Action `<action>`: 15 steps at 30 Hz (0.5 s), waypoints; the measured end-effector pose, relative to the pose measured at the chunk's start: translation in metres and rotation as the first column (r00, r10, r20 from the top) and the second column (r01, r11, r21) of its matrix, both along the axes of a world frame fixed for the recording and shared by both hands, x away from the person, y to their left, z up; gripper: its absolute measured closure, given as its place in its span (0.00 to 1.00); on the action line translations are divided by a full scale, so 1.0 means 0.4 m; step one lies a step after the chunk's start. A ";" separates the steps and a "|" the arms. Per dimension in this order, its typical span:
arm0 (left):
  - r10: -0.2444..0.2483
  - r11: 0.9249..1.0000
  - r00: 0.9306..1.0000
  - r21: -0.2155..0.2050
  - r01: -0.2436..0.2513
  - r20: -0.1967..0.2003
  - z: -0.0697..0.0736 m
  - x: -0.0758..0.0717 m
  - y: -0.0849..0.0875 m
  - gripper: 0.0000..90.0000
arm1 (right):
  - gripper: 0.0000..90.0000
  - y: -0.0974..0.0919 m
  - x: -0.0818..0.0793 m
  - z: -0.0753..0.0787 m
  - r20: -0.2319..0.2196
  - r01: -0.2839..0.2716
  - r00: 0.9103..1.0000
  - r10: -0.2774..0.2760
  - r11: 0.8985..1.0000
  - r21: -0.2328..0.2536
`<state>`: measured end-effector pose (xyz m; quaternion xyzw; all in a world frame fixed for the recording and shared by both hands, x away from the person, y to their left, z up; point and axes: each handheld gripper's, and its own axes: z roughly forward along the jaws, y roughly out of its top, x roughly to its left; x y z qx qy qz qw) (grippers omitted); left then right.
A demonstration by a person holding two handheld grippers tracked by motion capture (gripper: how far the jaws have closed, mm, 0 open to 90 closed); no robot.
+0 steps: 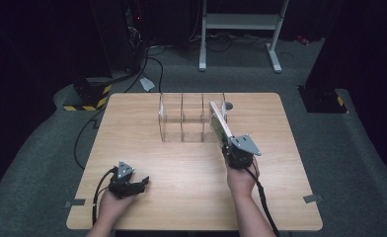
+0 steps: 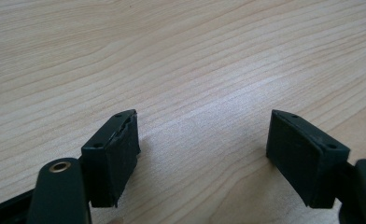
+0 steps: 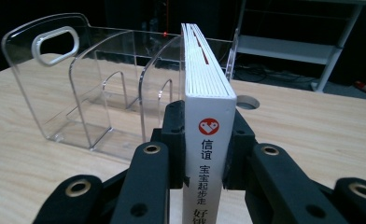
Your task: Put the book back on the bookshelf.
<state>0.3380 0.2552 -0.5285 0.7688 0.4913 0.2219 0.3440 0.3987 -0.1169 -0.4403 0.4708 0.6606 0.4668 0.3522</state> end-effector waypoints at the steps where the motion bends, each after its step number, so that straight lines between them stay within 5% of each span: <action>1: 0.000 1.000 1.000 0.000 0.000 0.000 0.000 0.000 0.000 0.28 | 0.84 0.004 0.007 0.002 0.003 0.002 1.000 -0.002 1.000 -0.009; 15: -0.001 1.000 1.000 0.001 0.001 0.000 0.000 0.000 0.001 0.28 | 0.83 0.048 0.085 0.004 0.009 0.046 0.999 -0.046 0.998 -0.053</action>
